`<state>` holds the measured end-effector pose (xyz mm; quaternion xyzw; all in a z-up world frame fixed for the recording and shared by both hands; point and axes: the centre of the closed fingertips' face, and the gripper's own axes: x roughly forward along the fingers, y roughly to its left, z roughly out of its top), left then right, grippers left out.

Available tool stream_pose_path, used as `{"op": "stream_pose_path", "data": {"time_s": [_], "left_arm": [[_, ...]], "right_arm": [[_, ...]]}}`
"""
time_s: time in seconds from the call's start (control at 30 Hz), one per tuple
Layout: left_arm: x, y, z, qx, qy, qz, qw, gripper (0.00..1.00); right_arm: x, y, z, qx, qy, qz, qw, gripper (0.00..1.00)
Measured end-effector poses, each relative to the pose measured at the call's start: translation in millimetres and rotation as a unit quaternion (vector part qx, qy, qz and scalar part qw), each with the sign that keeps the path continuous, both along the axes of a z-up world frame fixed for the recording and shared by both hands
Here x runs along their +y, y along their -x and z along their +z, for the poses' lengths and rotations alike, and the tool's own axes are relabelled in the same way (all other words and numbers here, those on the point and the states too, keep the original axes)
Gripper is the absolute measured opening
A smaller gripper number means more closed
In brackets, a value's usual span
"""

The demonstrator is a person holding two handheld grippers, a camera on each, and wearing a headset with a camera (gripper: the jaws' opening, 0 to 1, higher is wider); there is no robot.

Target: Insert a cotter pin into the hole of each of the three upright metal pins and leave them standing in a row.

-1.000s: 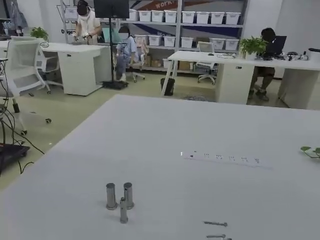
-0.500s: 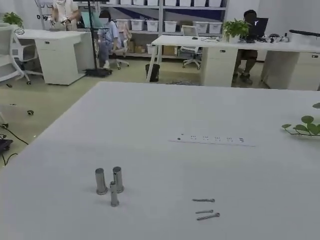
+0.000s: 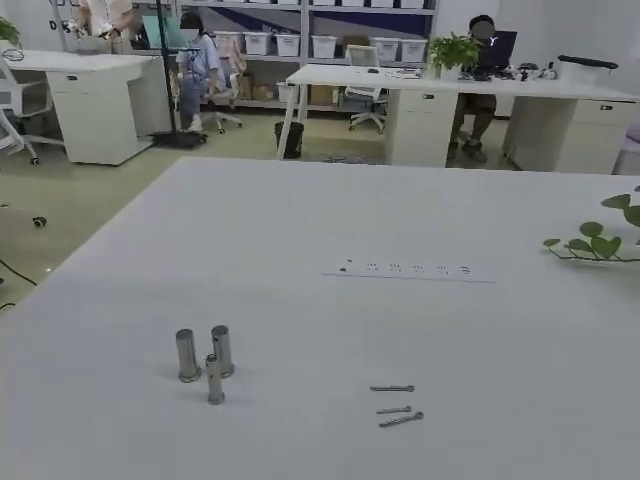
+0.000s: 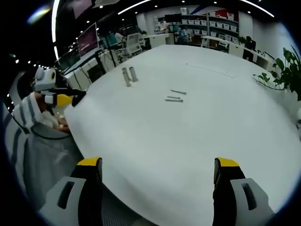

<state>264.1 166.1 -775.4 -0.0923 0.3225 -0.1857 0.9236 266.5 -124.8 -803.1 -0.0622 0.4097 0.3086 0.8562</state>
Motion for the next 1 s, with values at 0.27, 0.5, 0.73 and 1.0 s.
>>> {"op": "stream_pose_path", "data": {"time_s": [0.27,0.5,0.73,1.0], "left_arm": [[3.6,1.0,0.7,-0.002,0.002,0.004,1.0,1.0],[4.7,3.1,-0.3,0.002,0.009,0.002,1.0,1.0],[8.6,0.5,0.5,0.003,0.014,0.003,0.9999,1.0],[9.7,0.3,2.1,0.001,0.019,-0.001,0.9998,0.99]], "right_arm": [[0.7,-2.7,2.7,-0.002,0.001,-0.001,1.0,1.0],[-1.3,-6.1,2.3,-0.005,0.012,-0.009,0.9999,1.0],[-3.6,-9.2,3.5,-0.002,0.011,-0.02,0.9997,1.0],[-3.2,-10.9,5.5,-0.008,0.019,-0.017,0.9996,1.0]]}}
